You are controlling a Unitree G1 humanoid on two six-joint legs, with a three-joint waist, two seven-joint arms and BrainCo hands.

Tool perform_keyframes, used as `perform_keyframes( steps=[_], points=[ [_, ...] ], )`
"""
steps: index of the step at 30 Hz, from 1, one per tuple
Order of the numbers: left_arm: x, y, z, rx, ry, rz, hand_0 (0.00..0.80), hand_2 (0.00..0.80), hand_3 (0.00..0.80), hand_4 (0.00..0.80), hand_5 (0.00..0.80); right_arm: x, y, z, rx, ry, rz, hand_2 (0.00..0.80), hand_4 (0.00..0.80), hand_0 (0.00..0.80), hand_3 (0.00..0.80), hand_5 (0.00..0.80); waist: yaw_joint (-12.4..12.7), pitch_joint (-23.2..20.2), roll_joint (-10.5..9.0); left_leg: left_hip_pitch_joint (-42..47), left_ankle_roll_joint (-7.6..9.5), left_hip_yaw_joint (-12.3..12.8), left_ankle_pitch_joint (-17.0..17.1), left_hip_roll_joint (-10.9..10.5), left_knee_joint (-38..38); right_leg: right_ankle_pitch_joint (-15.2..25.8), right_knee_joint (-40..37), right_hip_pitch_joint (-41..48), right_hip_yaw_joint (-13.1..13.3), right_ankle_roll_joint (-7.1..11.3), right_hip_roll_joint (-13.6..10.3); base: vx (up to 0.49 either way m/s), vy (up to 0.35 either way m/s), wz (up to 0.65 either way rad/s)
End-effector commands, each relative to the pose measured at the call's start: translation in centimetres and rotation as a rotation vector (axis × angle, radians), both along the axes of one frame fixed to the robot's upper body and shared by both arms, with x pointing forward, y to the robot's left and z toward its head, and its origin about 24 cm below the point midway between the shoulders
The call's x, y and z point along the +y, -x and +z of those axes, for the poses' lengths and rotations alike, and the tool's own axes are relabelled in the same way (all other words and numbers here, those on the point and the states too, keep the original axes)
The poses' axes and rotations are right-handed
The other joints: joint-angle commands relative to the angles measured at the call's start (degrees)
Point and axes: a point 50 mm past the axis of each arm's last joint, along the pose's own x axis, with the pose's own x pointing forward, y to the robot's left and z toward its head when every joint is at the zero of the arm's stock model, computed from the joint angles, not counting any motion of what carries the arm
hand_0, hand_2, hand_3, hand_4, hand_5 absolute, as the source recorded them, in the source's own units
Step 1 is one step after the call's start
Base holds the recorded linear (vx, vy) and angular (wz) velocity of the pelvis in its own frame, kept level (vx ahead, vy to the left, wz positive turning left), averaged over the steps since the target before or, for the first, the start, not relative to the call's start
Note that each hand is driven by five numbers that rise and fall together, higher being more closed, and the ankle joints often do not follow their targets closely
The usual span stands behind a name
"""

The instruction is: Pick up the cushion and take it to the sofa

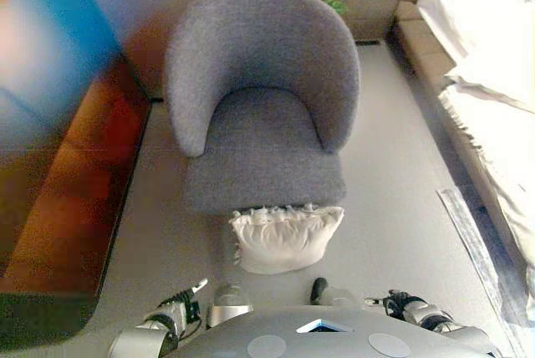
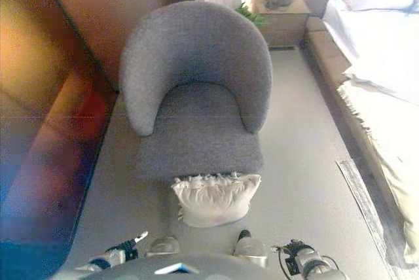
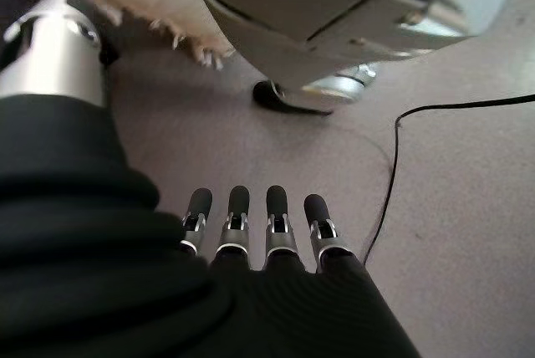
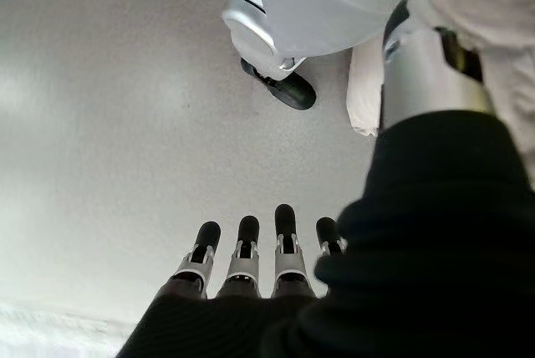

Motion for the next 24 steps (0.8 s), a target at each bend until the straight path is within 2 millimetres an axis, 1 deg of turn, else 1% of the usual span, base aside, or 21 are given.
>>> perform_keyframes(
  steps=[1,3,4,6,8,11,13,15,18,20,21,22,23,24],
  points=[
    [1.6,-2.8,1.0,-0.106,-0.063,0.019,0.000,0.000,0.000,0.000,0.000,0.9,-4.2,0.9,-0.142,0.021,-0.049,0.000,0.000,0.000,0.000,0.000,1.33,6.04,-2.27,-2.87,0.76,0.42,2.19,0.74,-1.27,-0.53,-0.17,2.14,0.26,1.02,-2.45,-0.052,0.078,0.14],
    [1.7,-3.0,1.1,-0.120,-0.076,-0.023,0.000,0.000,0.000,0.000,0.000,1.0,-4.9,1.1,-0.213,0.021,-0.078,0.000,0.000,0.000,0.000,0.000,1.41,6.80,-2.34,-2.87,0.96,0.07,1.82,0.37,-2.23,-0.51,0.42,1.46,0.10,1.11,-2.66,0.074,0.077,0.24],
    [1.8,-3.6,1.3,-0.145,-0.078,-0.044,0.000,0.000,0.000,0.000,0.000,1.1,-5.6,1.4,-0.267,0.023,-0.077,0.000,0.000,0.000,0.000,0.000,1.37,7.44,-2.43,-3.62,0.96,-0.08,1.49,0.11,-1.77,-0.64,1.06,0.66,0.31,1.14,-2.82,0.056,0.030,0.23],
    [1.9,-5.8,2.1,-0.237,-0.093,-0.059,0.000,0.000,0.000,0.000,0.000,1.5,-7.9,2.4,-0.395,0.029,-0.075,0.000,0.000,0.000,0.000,0.000,1.12,9.66,-2.57,-6.94,1.05,-0.68,0.90,-0.18,0.31,-0.65,3.65,-3.48,1.07,1.21,-3.18,-0.083,-0.015,0.06],
    [1.9,-8.5,3.2,-0.341,-0.112,-0.058,0.000,0.000,0.000,0.000,0.000,1.8,-10.5,3.8,-0.514,0.047,-0.059,0.000,0.000,0.000,0.000,0.000,0.64,12.19,-2.66,-10.75,1.36,-1.27,0.33,-0.60,2.93,-0.31,6.41,-8.16,1.77,1.28,-3.67,-0.123,0.003,0.00],
    [1.4,-12.4,5.1,-0.459,-0.142,-0.079,0.000,0.000,0.000,0.000,0.000,2.4,-14.6,6.3,-0.655,0.093,-0.047,0.000,0.000,0.000,0.000,0.000,-0.33,15.50,-2.26,-16.43,1.52,-1.76,-0.24,-1.17,5.79,0.48,8.96,-14.82,2.90,1.54,-4.45,-0.114,0.071,0.00],
    [1.0,-14.6,6.5,-0.542,-0.170,-0.066,0.000,0.000,0.000,0.000,0.000,2.6,-16.9,8.1,-0.742,0.137,-0.029,0.000,0.000,0.000,0.000,0.000,-0.88,17.36,-1.93,-19.02,1.64,-1.74,-0.23,-1.51,6.26,0.85,9.87,-18.06,3.48,1.85,-4.63,-0.107,0.087,-0.05],
    [0.7,-16.6,7.9,-0.624,-0.195,-0.057,0.000,0.000,0.000,0.000,0.000,2.7,-18.7,9.9,-0.821,0.166,-0.022,0.000,0.000,0.000,0.000,0.000,-1.38,19.03,-1.76,-21.02,1.81,-1.66,-0.03,-1.87,6.33,1.16,10.31,-20.48,3.90,2.10,-4.58,-0.123,0.066,-0.07],
    [0.0,-20.2,11.1,-0.788,-0.239,-0.052,0.000,0.000,0.000,0.000,0.000,2.7,-21.9,13.5,-0.968,0.210,-0.019,0.000,0.000,0.000,0.000,0.000,-2.10,21.95,-1.68,-25.18,2.09,-1.44,0.52,-2.49,6.96,1.85,11.33,-24.98,4.02,2.50,-4.86,-0.158,0.034,-0.05],
    [-0.3,-22.1,13.1,-0.867,-0.254,-0.021,0.000,0.000,0.000,0.000,0.000,2.4,-23.3,15.6,-1.041,0.242,-0.017,0.000,0.000,0.000,0.000,0.000,-2.36,22.93,-1.60,-28.16,2.19,-1.36,0.99,-2.65,7.30,2.09,12.10,-28.04,3.98,2.52,-4.79,-0.105,0.017,-0.06],
    [0.7,-22.8,14.5,-0.922,-0.347,-0.051,0.000,0.000,0.000,0.000,0.000,2.0,-23.9,16.6,-1.075,0.268,-0.019,0.000,0.000,0.000,0.000,0.000,-2.67,22.93,-1.32,-29.80,2.09,-1.21,1.26,-2.59,7.43,2.03,12.68,-29.87,4.04,2.40,-4.40,-0.069,0.024,0.01],
    [1.5,-23.3,15.3,-0.951,-0.354,-0.031,0.000,0.000,0.000,0.000,0.000,1.6,-24.3,17.4,-1.101,0.285,-0.023,0.000,0.000,0.000,0.000,0.000,-2.91,22.93,-1.32,-30.83,2.01,-1.22,1.47,-2.62,7.54,2.11,12.91,-30.97,4.10,2.37,-4.30,-0.040,0.031,0.02],
    [1.8,-23.7,15.9,-1.004,-0.273,0.022,0.000,0.000,0.000,0.000,0.000,1.5,-24.6,18.1,-1.125,0.302,-0.025,0.000,0.000,0.000,0.000,0.000,-2.99,22.93,-1.21,-32.11,1.85,-1.39,1.33,-2.55,7.90,1.89,13.47,-32.34,4.20,2.45,-4.26,-0.040,-0.001,0.00],
    [1.6,-23.9,15.9,-0.975,-0.292,0.027,0.000,0.000,0.000,0.000,0.000,1.5,-24.8,18.6,-1.147,0.308,-0.032,0.000,0.000,0.000,0.000,0.000,-3.14,22.93,-1.33,-33.51,1.87,-1.50,1.21,-2.55,8.26,1.74,13.85,-33.72,4.38,2.37,-3.99,-0.053,-0.028,-0.02]
  ],
)
